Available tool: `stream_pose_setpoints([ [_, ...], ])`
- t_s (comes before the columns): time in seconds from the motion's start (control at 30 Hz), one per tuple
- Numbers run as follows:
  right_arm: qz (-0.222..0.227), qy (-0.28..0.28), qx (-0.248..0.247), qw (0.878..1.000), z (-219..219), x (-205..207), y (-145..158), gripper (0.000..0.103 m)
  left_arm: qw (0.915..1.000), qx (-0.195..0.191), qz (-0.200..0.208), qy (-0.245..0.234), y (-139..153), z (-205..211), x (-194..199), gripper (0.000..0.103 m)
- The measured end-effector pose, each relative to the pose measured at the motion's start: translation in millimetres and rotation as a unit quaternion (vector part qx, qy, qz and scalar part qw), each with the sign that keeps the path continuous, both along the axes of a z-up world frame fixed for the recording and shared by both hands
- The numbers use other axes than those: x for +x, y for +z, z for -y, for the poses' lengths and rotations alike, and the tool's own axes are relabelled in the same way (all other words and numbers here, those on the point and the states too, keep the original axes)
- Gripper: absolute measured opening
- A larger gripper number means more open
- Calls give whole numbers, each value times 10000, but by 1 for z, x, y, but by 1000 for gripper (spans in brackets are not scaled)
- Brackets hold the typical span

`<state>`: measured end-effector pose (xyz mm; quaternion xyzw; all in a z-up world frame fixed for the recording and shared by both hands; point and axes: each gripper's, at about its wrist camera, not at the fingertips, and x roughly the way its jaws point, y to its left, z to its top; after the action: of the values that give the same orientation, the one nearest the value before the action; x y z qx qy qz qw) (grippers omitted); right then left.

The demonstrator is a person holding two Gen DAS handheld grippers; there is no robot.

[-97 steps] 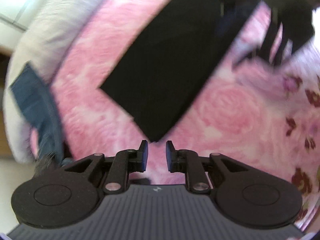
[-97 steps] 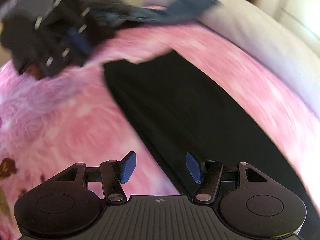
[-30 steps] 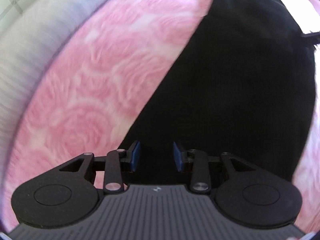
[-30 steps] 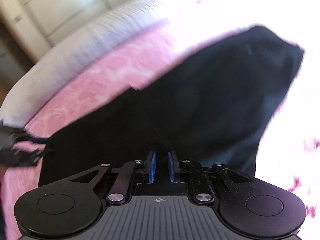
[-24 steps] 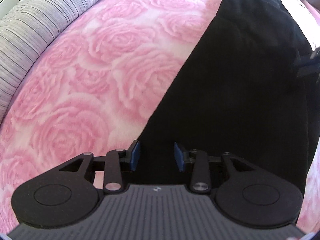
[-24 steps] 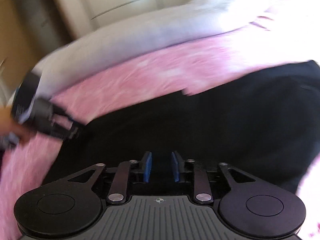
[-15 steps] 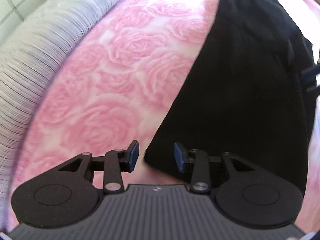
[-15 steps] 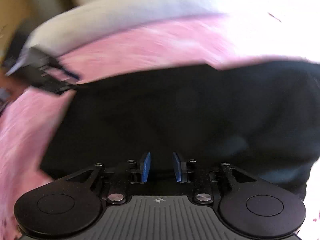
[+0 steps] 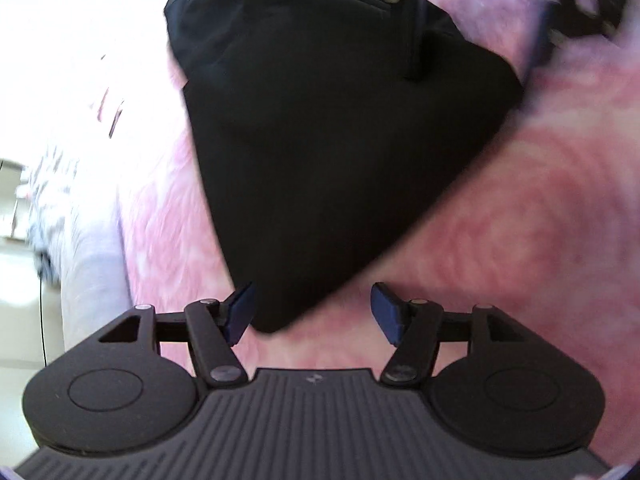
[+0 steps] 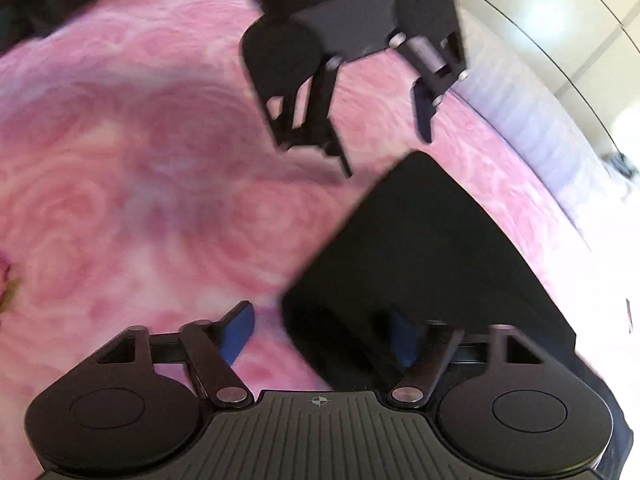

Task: Fold clothes

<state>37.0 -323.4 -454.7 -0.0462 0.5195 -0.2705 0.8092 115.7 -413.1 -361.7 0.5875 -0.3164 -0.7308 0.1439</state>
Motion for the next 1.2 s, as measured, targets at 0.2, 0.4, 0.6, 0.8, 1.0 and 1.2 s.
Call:
stream_pose_setpoints([
  [0.2, 772, -386, 533, 9948, 31, -29, 30, 8, 9988, -16, 169, -467, -4, 22, -9, 27],
  [0.4, 1058, -491, 605, 9913, 37, -34, 67, 7, 9996, 142, 231, -118, 20, 34, -17, 4],
  [0.6, 1225, -217, 797, 9890, 12, -27, 96, 7, 9992, 280, 202, 188, 62, -2, -2, 4],
  [0.8, 1452, 222, 1295, 9806, -27, -21, 107, 7, 9939, 766, 508, 615, 90, -47, 14, 4],
  [1.0, 2107, 428, 1743, 9609, -20, -42, 131, 6, 9848, 1010, 502, 1323, 142, -24, -13, 4],
  [1.2, 3347, -609, 1919, 9206, 67, -158, 193, 6, 9841, 1041, 59, 1440, 228, 54, -106, 5],
])
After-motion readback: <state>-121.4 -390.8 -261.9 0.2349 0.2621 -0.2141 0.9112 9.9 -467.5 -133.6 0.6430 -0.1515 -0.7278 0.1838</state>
